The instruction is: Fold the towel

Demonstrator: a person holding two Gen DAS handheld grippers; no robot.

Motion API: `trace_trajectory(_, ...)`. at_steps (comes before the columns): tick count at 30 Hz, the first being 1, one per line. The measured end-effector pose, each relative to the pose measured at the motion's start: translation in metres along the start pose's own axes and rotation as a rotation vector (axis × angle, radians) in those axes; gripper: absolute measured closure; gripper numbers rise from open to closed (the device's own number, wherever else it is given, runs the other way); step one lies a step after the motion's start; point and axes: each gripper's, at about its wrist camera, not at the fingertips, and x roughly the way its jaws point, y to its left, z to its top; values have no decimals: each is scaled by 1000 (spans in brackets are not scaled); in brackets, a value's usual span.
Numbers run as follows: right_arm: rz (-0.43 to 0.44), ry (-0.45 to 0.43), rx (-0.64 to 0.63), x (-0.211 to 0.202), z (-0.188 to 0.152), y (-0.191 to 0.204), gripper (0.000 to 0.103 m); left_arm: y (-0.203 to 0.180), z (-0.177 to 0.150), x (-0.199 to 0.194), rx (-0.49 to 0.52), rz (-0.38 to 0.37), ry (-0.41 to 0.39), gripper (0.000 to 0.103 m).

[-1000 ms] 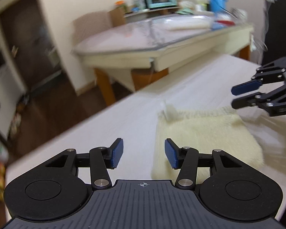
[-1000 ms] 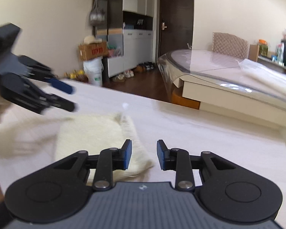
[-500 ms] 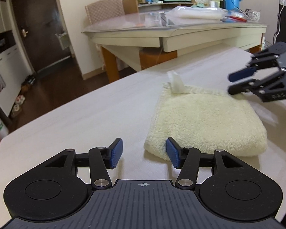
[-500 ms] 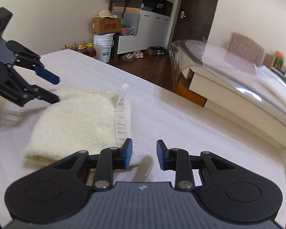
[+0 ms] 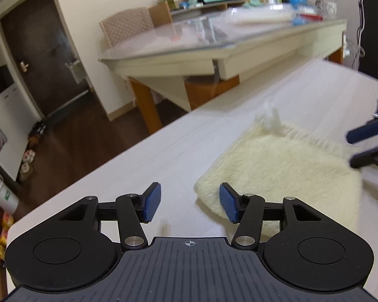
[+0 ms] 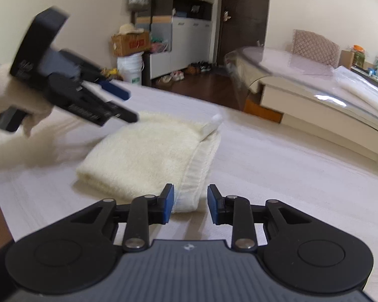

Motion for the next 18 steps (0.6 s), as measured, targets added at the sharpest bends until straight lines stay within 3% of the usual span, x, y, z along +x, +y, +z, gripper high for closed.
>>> trace_trajectory(4,-25,-21,-9,-6,7,-11,70,-17,-8,-23,-22,-61,-31,47)
trace_trajectory(7,-26,-10,-60,1,10,-10,70,-43,-19,-31,23,-90,-20,47)
trace_trajectory(11,-12,9,-98,11,7,-5,70,-61,-30,-30,26,-65,-2,48)
trace_trajectory(18,-15,15,-89,15,0,-2,70,-54,-30,-21,-3,-60,19,41)
